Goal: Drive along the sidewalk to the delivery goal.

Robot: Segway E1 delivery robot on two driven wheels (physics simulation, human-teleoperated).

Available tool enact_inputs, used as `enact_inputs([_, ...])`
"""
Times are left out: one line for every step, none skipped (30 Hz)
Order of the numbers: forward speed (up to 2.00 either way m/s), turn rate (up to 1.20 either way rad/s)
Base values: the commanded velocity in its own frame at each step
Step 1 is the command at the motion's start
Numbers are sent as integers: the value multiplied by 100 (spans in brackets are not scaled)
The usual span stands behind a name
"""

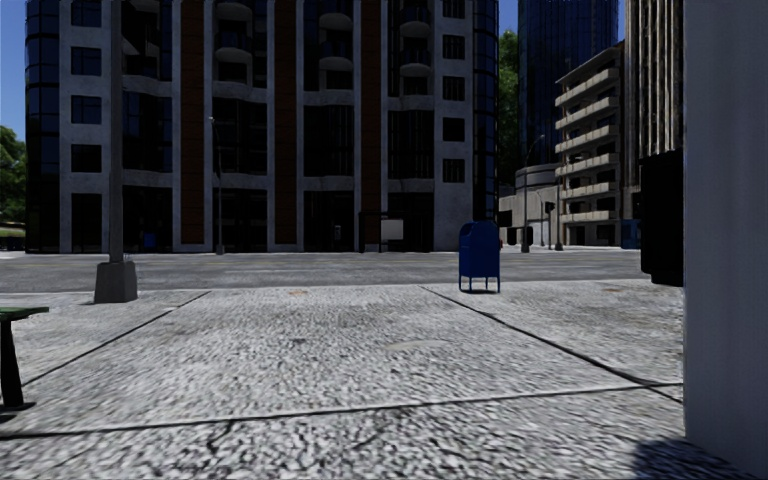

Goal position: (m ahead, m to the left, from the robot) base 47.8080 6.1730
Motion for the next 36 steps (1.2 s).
enact_inputs([200,0])
enact_inputs([200,0])
enact_inputs([200,0])
enact_inputs([200,0])
enact_inputs([200,0])
enact_inputs([200,0])
enact_inputs([200,14])
enact_inputs([200,55])
enact_inputs([200,66])
enact_inputs([200,67])
enact_inputs([200,68])
enact_inputs([200,68])
enact_inputs([200,68])
enact_inputs([200,68])
enact_inputs([200,68])
enact_inputs([200,68])
enact_inputs([200,68])
enact_inputs([200,68])
enact_inputs([200,68])
enact_inputs([200,68])
enact_inputs([200,68])
enact_inputs([200,68])
enact_inputs([200,68])
enact_inputs([200,68])
enact_inputs([200,68])
enact_inputs([200,68])
enact_inputs([200,68])
enact_inputs([200,68])
enact_inputs([200,68])
enact_inputs([200,68])
enact_inputs([200,68])
enact_inputs([200,68])
enact_inputs([200,68])
enact_inputs([200,68])
enact_inputs([200,68])
enact_inputs([200,68])
